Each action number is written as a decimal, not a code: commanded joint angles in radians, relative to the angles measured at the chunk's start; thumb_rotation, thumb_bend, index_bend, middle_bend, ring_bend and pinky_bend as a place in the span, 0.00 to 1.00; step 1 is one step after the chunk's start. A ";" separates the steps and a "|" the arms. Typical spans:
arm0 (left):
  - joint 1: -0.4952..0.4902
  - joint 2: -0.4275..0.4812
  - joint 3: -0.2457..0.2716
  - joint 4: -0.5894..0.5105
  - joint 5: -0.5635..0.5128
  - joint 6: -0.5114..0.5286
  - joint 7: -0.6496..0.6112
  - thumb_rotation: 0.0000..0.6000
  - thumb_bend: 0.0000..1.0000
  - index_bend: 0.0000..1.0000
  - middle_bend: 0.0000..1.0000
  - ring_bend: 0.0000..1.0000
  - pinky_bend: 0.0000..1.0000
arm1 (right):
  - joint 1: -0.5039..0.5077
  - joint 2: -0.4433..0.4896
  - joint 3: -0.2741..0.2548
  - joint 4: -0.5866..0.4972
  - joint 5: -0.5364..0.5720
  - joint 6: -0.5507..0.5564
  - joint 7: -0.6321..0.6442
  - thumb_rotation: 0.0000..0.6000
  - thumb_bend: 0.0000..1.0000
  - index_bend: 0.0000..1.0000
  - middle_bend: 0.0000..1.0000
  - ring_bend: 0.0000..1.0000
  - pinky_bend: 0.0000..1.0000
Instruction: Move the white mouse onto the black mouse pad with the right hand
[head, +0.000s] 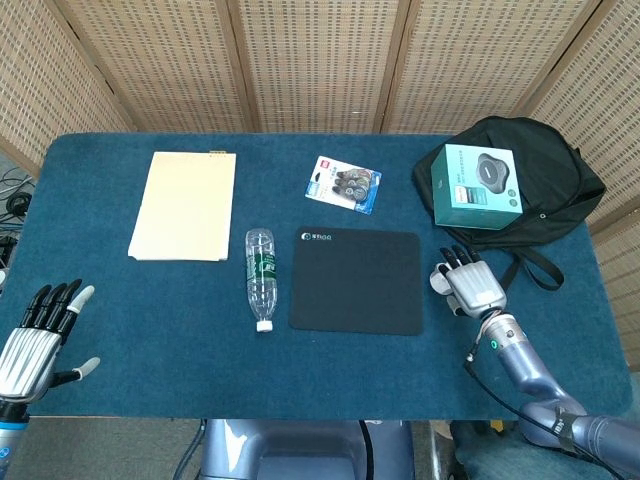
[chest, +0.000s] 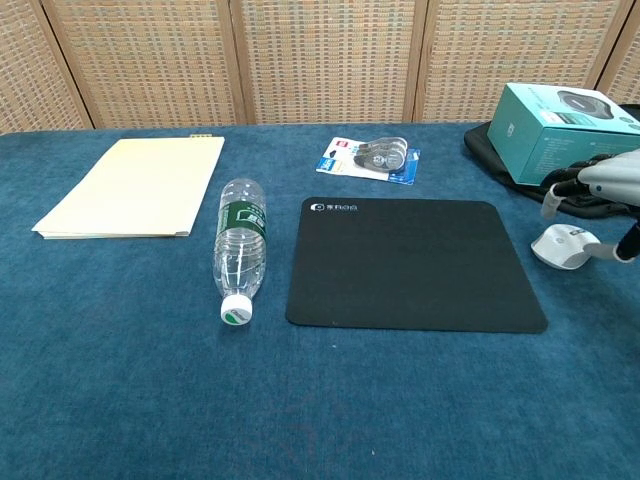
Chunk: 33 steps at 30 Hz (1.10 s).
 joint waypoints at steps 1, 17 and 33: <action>0.000 0.000 0.000 0.000 0.000 0.000 -0.001 1.00 0.00 0.00 0.00 0.00 0.00 | 0.019 -0.003 -0.007 0.038 0.016 -0.048 0.009 1.00 0.13 0.12 0.00 0.00 0.00; -0.009 -0.003 -0.012 0.003 -0.028 -0.025 0.000 1.00 0.00 0.00 0.00 0.00 0.00 | 0.084 -0.111 -0.035 0.284 -0.021 -0.128 0.031 1.00 0.18 0.22 0.18 0.04 0.04; -0.020 0.000 -0.019 0.003 -0.055 -0.057 -0.015 1.00 0.00 0.00 0.00 0.00 0.00 | 0.103 -0.126 -0.138 0.402 -0.494 0.131 0.341 1.00 0.57 0.55 0.55 0.42 0.30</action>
